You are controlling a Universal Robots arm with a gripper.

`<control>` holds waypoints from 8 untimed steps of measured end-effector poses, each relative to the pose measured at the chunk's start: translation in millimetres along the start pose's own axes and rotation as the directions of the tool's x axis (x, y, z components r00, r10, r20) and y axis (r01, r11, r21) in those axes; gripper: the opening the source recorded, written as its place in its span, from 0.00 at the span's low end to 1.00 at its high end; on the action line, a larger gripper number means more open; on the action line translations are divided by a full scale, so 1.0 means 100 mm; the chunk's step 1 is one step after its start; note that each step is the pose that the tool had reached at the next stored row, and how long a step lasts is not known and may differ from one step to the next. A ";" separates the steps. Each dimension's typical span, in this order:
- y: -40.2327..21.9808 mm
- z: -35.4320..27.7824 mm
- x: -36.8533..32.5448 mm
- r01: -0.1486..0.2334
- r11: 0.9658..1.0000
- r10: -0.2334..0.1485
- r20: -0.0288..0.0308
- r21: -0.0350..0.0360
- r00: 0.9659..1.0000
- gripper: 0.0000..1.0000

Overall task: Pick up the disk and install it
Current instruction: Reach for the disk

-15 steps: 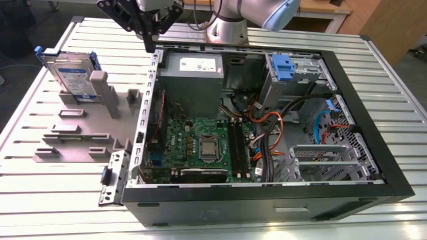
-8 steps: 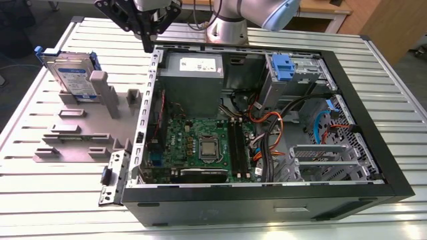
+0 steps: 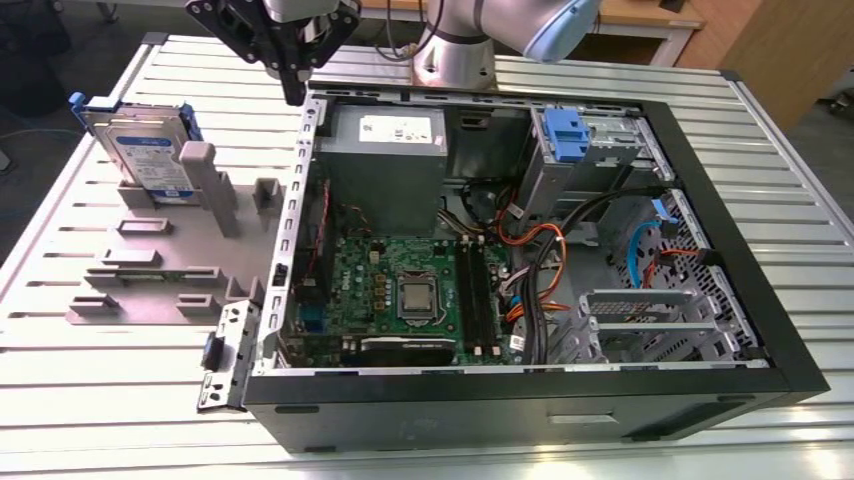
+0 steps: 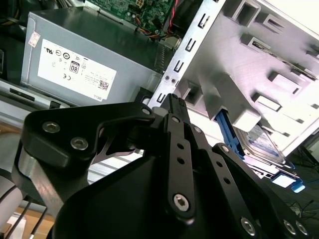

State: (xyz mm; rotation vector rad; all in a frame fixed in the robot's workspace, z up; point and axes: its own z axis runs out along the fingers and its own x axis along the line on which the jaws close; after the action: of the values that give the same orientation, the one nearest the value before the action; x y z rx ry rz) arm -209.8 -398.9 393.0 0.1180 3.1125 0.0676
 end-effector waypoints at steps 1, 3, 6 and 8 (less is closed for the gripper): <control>0.000 0.000 0.002 0.000 1.000 0.000 0.000 0.000 1.000 0.11; -0.001 0.000 0.007 0.000 1.000 0.000 0.000 0.000 1.000 0.11; -0.001 0.000 0.015 0.000 1.000 0.000 0.000 0.000 1.000 0.11; -0.002 -0.001 0.020 0.000 1.000 0.000 0.000 0.000 1.000 0.11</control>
State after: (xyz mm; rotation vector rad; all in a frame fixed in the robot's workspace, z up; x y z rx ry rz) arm -211.8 -398.9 393.0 0.1180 3.1125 0.0676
